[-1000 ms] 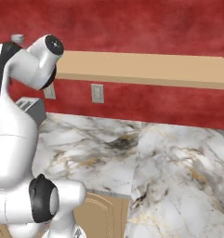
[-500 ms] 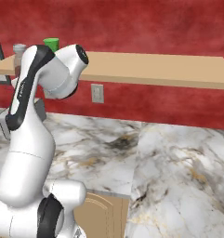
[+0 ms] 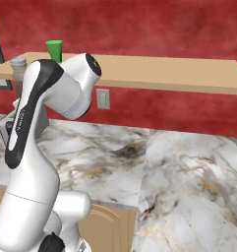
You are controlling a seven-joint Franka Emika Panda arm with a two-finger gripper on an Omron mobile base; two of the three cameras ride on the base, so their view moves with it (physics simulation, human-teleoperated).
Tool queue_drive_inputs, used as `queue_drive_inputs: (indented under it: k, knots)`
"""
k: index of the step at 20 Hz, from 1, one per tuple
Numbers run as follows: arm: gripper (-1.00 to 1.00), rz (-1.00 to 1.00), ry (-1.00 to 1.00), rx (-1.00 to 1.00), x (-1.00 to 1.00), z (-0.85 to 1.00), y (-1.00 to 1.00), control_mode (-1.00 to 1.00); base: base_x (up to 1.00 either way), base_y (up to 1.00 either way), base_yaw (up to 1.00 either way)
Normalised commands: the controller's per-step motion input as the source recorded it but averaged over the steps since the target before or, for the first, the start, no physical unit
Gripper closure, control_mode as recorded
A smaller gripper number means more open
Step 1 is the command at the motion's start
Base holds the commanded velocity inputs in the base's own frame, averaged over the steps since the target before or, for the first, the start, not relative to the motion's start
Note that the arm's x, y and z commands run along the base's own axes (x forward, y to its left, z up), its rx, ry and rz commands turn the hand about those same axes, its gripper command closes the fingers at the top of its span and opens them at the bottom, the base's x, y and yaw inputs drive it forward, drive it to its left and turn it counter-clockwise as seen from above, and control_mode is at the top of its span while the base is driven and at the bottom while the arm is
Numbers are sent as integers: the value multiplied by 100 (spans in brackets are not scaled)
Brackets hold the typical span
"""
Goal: Take the cinnamon bottle from the cabinet and place it on the dining table, next to the plate with the cupcake. Then take the chocolate from the dining counter and place it on the cupcake plate.
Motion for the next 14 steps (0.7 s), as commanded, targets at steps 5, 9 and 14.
queue_drive_inputs:
  k: [5,9,14]
  knots:
    - [100,0,0,-3,-14,-2,-8,-100,0,0,0]
    - [100,0,0,0,0,0,0,100,-5,0,0]
    - [100,0,0,0,0,0,0,100,-54,3,1]
